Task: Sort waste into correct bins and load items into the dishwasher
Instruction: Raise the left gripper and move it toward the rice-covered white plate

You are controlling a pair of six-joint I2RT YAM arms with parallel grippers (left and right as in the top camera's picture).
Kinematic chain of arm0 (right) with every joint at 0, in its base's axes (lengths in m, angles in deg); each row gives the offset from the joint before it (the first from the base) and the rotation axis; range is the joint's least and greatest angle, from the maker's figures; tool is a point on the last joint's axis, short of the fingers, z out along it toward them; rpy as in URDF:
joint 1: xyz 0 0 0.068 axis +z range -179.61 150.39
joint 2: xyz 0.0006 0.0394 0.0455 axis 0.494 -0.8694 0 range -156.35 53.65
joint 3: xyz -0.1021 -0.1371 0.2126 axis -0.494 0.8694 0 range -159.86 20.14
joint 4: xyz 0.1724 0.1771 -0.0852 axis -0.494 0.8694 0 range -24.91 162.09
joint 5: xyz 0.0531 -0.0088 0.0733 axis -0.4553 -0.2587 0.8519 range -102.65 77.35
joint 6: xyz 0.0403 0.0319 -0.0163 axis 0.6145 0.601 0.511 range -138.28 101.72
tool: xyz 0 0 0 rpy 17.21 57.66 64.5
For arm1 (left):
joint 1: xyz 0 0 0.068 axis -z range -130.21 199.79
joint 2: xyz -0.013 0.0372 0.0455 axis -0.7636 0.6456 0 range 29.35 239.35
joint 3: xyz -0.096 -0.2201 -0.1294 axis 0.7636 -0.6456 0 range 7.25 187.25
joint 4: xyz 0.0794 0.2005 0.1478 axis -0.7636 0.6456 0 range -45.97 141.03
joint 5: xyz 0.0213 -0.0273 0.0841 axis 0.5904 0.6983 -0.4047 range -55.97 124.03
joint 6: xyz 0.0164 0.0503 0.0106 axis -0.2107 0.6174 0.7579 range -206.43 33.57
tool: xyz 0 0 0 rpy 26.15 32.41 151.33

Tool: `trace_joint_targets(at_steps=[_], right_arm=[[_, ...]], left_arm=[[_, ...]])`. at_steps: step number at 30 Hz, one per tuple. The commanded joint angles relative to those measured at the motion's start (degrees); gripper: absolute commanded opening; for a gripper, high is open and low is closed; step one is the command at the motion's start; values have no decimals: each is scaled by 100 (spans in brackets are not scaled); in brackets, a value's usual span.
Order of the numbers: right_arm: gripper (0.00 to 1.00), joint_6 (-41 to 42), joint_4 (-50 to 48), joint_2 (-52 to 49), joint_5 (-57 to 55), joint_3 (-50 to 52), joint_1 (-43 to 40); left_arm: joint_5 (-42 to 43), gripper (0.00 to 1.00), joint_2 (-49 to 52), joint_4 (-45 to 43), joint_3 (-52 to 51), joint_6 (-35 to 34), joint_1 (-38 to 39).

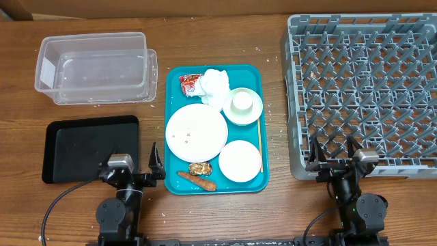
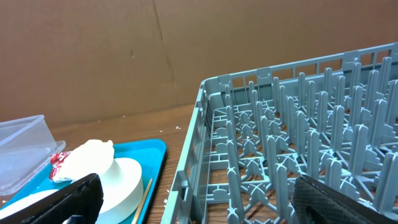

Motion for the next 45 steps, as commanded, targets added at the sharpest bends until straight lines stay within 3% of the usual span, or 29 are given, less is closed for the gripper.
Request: trace_joint_targets(at_steps=[1,33,40,45], right_arm=[[100,-42,-39,68,-50,59,37],[100,-42,-37,68,-50,59,37],[100,-42,-39,68,-50,59,37],[100,-39,-37,68,-50,59,37]], left_arm=[[-33,100,-59,9,-24,127,-31],[-116,100,-59,-48,-24,127,-31],[1191,100,-59,-411,-24,-1388,-26],[1615,100,-59,-1670,-24,-1443,-26]])
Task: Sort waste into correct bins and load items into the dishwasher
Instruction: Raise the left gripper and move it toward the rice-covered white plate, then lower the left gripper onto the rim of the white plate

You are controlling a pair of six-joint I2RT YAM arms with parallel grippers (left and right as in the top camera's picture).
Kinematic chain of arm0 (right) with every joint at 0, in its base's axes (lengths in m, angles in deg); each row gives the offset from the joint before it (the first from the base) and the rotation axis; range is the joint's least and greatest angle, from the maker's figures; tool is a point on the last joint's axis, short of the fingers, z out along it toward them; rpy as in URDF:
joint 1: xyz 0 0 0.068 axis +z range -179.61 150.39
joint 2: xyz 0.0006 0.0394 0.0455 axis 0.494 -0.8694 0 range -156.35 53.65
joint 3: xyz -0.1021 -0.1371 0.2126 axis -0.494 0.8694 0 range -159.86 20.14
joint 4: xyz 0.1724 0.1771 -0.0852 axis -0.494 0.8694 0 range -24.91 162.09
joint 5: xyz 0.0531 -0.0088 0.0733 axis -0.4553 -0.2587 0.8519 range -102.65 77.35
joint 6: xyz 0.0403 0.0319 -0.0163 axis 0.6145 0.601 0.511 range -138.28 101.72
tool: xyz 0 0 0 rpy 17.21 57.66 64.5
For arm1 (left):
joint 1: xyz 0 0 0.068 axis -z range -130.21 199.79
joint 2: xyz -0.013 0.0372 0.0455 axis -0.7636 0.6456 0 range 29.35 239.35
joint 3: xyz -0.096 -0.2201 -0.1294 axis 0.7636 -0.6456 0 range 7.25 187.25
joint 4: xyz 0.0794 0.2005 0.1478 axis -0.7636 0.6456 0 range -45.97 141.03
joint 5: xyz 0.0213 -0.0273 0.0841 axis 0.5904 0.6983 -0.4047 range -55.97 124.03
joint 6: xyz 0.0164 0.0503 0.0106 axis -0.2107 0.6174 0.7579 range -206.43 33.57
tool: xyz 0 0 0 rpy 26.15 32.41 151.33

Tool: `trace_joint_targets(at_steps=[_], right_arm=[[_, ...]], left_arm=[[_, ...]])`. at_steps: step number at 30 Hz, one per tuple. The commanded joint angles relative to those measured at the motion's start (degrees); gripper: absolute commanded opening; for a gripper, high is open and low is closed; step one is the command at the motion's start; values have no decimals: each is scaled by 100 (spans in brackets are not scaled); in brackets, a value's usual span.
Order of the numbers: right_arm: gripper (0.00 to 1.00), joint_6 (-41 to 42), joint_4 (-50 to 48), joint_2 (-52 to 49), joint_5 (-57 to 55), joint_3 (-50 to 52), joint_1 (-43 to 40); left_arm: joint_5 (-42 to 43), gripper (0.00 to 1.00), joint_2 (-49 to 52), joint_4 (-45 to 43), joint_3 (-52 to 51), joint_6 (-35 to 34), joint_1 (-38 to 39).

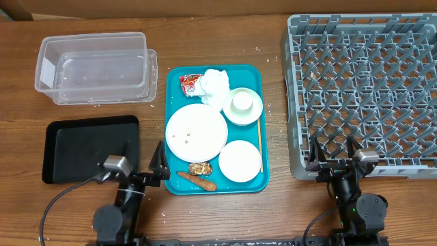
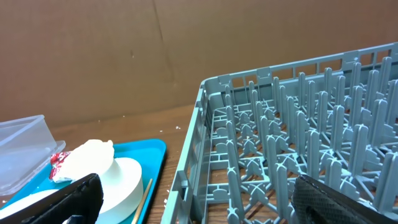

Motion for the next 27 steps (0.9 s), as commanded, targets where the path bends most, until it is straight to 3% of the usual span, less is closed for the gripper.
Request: trace_joint_targets(at_steps=[1,6,11,16,17,24,27], right_arm=[[100,-46,-44,68,-50,59,39],[100,-44,-44,68,-50,59,39],[100,-46,-42,68,-50,59,39],[100,-46,-42,68,-50,59,39],[100,-46,-42,68,-50,59,39],[100,-44,-44,68,-50,59,39],[100,-46,-44,68,-50,59,39]], left_arm=[[678,100,-59,-610,-20,-337,-28],[1169,100,17,-649,343,-369,-26],[1222,100,866,588,1460,50,-26],[1602,100,2723,1720,3101,890,-26],[1620,100,3539,2356,3807,944,-26],[1947,100,6719,5504,6872,1191,-20],[2350,100,7694,6207,7818,1161,-22]])
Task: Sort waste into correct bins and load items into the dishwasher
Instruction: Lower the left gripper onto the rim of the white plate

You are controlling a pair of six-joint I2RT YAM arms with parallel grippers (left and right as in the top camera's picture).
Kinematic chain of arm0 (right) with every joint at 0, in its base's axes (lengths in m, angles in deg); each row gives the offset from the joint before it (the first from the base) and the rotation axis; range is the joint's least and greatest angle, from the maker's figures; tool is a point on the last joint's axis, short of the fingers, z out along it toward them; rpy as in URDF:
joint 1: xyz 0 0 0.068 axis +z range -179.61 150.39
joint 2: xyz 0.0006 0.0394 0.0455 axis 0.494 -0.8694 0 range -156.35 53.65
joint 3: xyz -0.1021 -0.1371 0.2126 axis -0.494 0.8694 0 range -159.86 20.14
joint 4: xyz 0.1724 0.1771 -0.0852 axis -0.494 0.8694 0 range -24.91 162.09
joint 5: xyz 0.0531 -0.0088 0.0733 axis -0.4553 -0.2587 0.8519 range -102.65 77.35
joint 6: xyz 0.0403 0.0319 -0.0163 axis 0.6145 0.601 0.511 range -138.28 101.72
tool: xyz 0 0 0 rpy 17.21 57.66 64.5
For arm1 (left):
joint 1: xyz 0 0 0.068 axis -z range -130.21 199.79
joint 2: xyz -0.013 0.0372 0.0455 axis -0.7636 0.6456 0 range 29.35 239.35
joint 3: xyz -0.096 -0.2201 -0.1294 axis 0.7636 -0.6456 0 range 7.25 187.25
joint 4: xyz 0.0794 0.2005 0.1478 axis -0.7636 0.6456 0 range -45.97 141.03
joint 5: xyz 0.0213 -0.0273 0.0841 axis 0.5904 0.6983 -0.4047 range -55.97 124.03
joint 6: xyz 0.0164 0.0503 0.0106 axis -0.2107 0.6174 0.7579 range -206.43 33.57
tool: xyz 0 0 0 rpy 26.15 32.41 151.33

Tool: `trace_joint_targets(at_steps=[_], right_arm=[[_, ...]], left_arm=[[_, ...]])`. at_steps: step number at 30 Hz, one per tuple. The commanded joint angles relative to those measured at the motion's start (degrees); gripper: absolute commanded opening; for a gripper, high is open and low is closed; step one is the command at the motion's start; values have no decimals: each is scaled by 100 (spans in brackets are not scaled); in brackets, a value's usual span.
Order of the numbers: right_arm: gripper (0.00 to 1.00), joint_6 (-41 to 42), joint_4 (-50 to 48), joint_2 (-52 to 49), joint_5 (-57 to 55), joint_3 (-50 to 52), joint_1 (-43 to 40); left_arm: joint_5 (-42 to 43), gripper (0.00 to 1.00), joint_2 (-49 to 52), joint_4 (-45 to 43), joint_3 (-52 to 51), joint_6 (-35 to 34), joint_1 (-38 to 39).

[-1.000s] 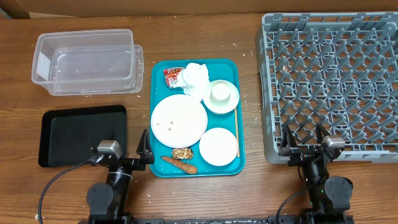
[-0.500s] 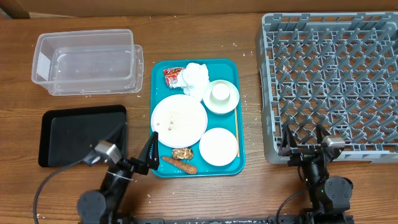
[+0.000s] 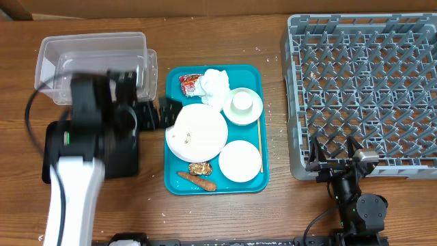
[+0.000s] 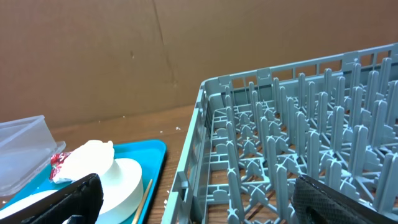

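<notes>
A teal tray [image 3: 171, 76] holds a large white plate [image 3: 196, 133], a small plate [image 3: 240, 161], a white bowl [image 3: 242, 106], a crumpled tissue [image 3: 214, 85], a red wrapper [image 3: 189, 83], a carrot piece [image 3: 199, 181], a brown food scrap [image 3: 200, 168] and a chopstick [image 3: 260, 147]. My left gripper [image 3: 158, 112] is blurred at the tray's left edge beside the large plate, its fingers apart and empty. My right gripper [image 3: 334, 161] [image 4: 205, 208] rests open at the front edge of the grey dish rack [image 3: 369, 82] [image 4: 298, 124], holding nothing.
A clear plastic bin [image 3: 95, 65] [image 4: 22, 149] stands at the back left. A black tray bin [image 3: 61, 140] lies in front of it, partly covered by my left arm [image 3: 75, 184]. The right wrist view shows the bowl [image 4: 124, 180] and tissue [image 4: 87, 155].
My left arm has left the table's front edge and now reaches over the black bin, its gripper by the large plate's left side. The right arm has not moved.
Both grippers first rested open at the table's front edge, the left one by the tray's front left corner. Then the left gripper had shifted slightly toward the tray. Now it is up beside the large plate, while the right stays at the rack.
</notes>
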Motion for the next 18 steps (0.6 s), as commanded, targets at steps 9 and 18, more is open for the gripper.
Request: trace_joint_targets(at_steps=[9,18], right_arm=[[100,-39,-42,57,-48,59,37],[100,-39,-42,57,-48,59,37]], left_arm=[[-1235,100,2020,1027,1683,-101,544],[-3762,100,2490,1228,1679,-184,1469]])
